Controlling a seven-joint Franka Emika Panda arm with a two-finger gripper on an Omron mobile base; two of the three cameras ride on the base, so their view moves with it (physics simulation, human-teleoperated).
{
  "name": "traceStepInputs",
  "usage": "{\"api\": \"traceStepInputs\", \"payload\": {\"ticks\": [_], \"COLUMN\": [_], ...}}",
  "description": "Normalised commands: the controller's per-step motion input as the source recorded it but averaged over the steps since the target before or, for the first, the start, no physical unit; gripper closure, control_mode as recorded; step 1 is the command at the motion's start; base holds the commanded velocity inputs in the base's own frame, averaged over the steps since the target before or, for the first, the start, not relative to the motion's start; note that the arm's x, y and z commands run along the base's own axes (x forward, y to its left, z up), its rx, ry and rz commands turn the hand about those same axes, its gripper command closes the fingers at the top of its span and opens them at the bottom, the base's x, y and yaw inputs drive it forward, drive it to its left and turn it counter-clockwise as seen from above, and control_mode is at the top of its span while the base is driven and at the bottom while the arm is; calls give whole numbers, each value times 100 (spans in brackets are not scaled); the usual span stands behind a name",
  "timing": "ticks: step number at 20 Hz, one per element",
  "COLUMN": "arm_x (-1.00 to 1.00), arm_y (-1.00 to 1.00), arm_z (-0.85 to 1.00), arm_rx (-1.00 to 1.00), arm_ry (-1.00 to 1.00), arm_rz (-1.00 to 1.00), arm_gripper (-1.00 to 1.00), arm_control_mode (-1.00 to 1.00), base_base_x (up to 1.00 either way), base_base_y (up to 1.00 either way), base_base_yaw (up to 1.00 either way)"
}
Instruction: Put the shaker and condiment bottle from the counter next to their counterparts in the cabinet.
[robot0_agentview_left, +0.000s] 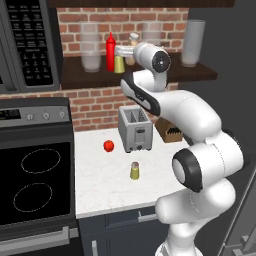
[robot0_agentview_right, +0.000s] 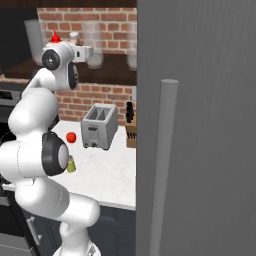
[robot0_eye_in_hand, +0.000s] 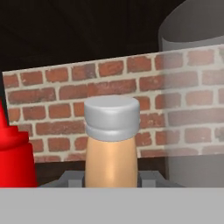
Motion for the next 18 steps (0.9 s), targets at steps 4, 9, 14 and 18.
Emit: {"api": "traceStepInputs", "payload": {"ticks": [4,9,14,18], "arm_x": [31,24,8,0], "arm_y": [26,19,3,0], "arm_z": [-14,-7,0,0], "arm_rx": [0,0,0,0], "arm_ry": [6,4,0,0], "arm_rz": [0,0,0,0], "arm_gripper": [-100,-100,-100,-100], "arm_control_mode": [-100,-100,-100,-100], "base_base_x": [0,0,0,0], "base_base_y": [0,0,0,0], "base_base_yaw": [0,0,0,0]}}
